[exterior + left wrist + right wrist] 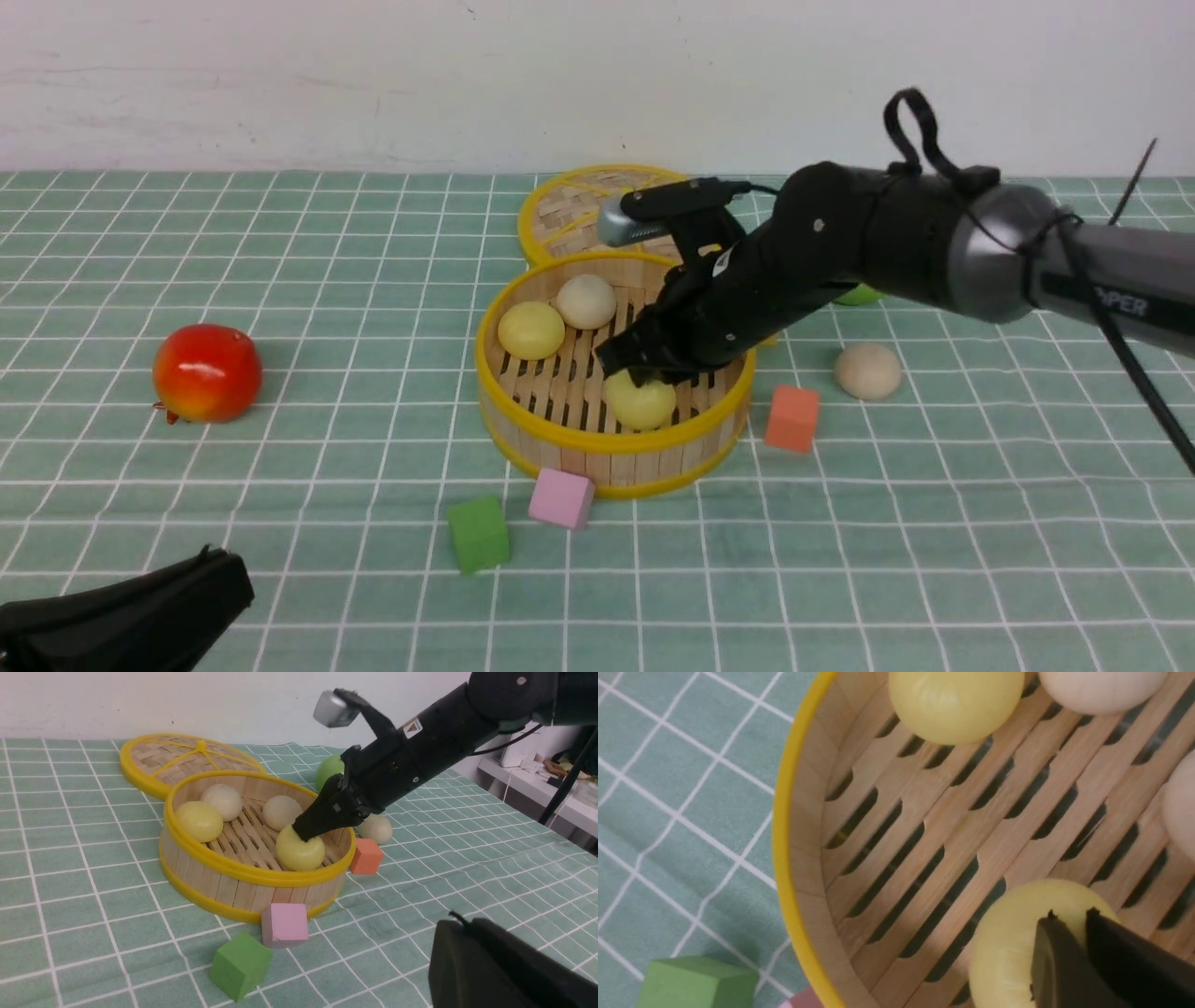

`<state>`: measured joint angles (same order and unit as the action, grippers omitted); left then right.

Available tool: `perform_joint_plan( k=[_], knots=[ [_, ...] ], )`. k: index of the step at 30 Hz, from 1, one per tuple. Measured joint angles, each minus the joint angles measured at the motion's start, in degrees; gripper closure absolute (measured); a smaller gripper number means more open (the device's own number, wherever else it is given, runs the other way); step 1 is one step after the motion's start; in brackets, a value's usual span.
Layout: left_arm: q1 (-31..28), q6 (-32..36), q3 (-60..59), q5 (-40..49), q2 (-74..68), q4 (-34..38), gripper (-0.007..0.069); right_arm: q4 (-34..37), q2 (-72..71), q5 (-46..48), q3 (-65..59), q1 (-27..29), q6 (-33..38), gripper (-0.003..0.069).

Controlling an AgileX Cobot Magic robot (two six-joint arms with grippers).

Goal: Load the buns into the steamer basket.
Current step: Use the right arm to put the steamed stuffed bun into the steamer, then use the right arm to grab a steamed stuffed bun

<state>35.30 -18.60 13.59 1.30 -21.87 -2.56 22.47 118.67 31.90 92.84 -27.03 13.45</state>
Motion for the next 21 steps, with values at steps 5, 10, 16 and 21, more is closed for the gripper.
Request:
perform_joint_plan(
  k=[5,10,16,21],
  knots=[
    [0.00,0.00,0.00,0.02,0.00,0.00,0.0607,0.00,0.12,0.26,0.05,0.00,0.00,0.0371],
    [0.00,0.00,0.00,0.24,0.00,0.00,0.0607,-1.64,-4.72,1.46,0.05,0.18,0.00,0.0172],
    [0.00,0.00,0.00,0.77,0.00,0.00,0.0601,-17.27,-13.43,6.30,0.55,5.27,-5.87,0.0146],
    [0.00,0.00,0.00,1.06,0.00,0.00,0.0596,-24.33,-10.16,12.31,0.69,14.36,-18.05,0.0242]
  ],
)
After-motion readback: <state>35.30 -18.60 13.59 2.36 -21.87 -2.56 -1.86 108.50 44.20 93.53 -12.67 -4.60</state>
